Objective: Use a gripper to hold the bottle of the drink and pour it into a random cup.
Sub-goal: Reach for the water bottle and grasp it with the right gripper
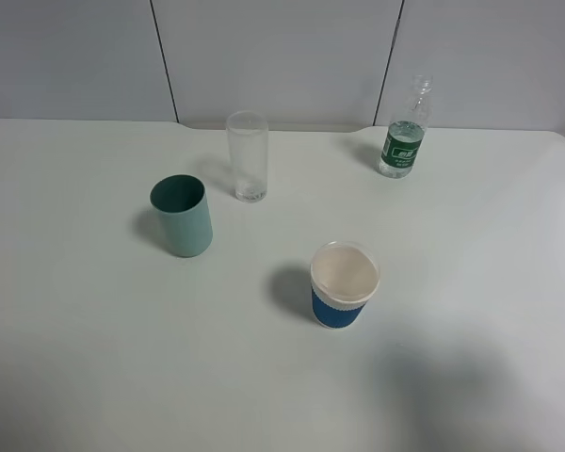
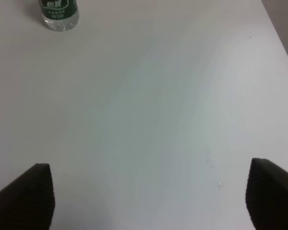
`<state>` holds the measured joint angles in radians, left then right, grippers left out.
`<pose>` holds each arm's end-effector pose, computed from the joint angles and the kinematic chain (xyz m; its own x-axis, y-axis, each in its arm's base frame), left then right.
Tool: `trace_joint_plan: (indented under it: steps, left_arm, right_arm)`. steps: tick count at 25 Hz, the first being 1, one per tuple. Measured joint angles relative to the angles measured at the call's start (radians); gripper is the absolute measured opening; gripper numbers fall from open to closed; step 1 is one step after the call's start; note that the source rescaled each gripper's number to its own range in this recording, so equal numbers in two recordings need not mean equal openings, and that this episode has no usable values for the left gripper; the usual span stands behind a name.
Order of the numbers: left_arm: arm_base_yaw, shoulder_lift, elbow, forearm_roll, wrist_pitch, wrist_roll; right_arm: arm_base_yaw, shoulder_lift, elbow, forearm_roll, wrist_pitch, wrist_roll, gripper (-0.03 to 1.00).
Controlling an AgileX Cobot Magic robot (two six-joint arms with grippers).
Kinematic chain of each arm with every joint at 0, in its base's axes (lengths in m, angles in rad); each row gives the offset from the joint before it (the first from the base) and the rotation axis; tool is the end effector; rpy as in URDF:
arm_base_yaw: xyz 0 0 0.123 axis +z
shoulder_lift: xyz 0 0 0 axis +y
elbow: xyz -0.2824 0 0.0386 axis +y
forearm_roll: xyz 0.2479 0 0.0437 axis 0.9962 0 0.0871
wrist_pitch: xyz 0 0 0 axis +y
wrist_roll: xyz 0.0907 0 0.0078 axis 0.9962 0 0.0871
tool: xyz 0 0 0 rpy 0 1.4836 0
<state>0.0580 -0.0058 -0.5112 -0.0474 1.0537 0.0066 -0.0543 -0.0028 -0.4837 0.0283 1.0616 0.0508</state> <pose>-0.0066 -0.0041 0.2809 -0.4329 -0.0420 -0.9004 -0.0282 0.9991 -0.0331 -0.0033 0.0024 0.2726 -0.4649 0.0899 -0.8808 0.0626 0.9957 0.0686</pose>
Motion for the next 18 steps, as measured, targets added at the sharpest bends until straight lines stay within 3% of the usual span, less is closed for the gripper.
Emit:
trace_joint_plan:
  steps: [18]
  left_arm:
    - [0.000,0.000,0.000,0.000,0.000,0.001]
  right_arm:
    - [0.062,0.001,0.000,0.000,0.000,0.000,0.62]
